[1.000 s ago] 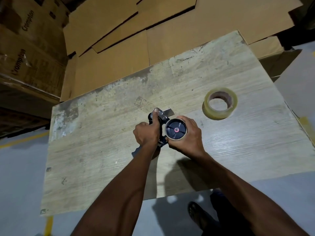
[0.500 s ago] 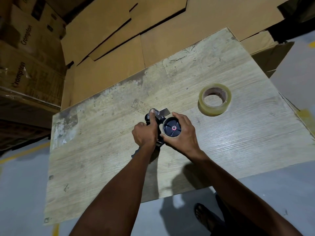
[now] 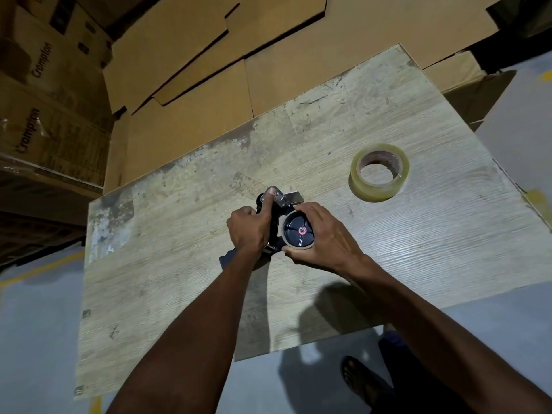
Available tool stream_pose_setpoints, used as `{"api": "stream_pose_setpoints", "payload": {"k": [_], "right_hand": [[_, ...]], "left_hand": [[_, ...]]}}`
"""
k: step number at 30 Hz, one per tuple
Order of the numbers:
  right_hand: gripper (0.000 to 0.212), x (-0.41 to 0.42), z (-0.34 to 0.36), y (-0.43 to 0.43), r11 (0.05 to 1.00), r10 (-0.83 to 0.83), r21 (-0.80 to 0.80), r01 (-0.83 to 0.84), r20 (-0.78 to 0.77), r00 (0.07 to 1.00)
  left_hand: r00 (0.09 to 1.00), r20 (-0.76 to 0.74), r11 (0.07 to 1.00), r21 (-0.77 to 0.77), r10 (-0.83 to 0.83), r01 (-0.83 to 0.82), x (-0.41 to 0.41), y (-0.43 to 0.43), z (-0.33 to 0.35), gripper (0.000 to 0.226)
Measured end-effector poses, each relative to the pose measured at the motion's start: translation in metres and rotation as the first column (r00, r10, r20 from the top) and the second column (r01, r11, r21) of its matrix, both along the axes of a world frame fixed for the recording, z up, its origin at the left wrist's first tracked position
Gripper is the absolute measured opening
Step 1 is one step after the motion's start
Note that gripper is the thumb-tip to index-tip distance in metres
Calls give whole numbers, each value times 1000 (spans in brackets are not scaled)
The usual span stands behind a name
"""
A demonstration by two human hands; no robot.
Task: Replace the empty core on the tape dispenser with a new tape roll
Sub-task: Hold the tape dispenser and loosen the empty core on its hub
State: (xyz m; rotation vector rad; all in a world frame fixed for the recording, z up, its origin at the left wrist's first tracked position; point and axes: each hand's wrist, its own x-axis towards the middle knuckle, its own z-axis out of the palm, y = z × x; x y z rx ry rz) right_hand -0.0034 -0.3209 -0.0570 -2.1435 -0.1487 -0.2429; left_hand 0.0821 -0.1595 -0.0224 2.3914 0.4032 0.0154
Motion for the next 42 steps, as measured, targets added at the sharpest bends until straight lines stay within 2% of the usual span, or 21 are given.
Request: {"api": "stream_pose_setpoints", "payload": {"k": [2, 5, 12, 16, 19, 21, 23, 26, 32, 37, 39, 42], "right_hand": [[87, 1, -2, 2, 1000, -2, 29, 3, -16, 1000], [82, 1, -4, 2, 997, 47, 62, -49, 27, 998], [79, -1, -9, 2, 989, 147, 13, -150, 133, 980], [77, -3, -14, 3, 993, 120, -38, -115, 232, 965], [63, -3, -16, 2, 993, 120, -21, -119, 260, 958], [55, -3, -13, 2, 993, 100, 35, -111, 231, 968], [58, -5, -11, 3, 994, 76, 65, -90, 196, 978], [61, -12, -10, 5, 999, 30, 34, -36, 171, 985], [95, -27, 1, 14, 975, -188, 123, 187, -9, 982], [113, -29, -5, 31, 931, -356, 20, 363, -157, 921], [113, -25, -6, 34, 913, -401, -2, 408, -183, 898], [100, -20, -12, 31, 922, -387, -31, 387, -166, 907]], "left_hand": [[1000, 4, 1000, 0, -30, 30, 3, 3, -1, 85], [996, 22, 996, -3, -87, 87, 6, 7, -2, 84], [982, 35, 983, 5, -183, 183, 8, 10, 1, 86], [974, 40, 975, 10, -222, 222, 6, 6, 2, 86], [974, 39, 975, 17, -222, 221, 5, 4, 5, 84], [978, 38, 978, 42, -206, 205, 3, 2, 5, 83], [980, 36, 980, 57, -193, 191, 1, 1, 6, 83], [982, 32, 981, 62, -188, 186, 2, 1, 5, 85], [986, 27, 984, 72, -164, 162, 2, 0, 6, 86], [991, 20, 990, 58, -132, 131, 3, 0, 4, 86], [993, 18, 993, 46, -113, 112, 4, 0, 3, 86], [993, 7, 992, 47, -115, 115, 6, 0, 2, 87]]}}
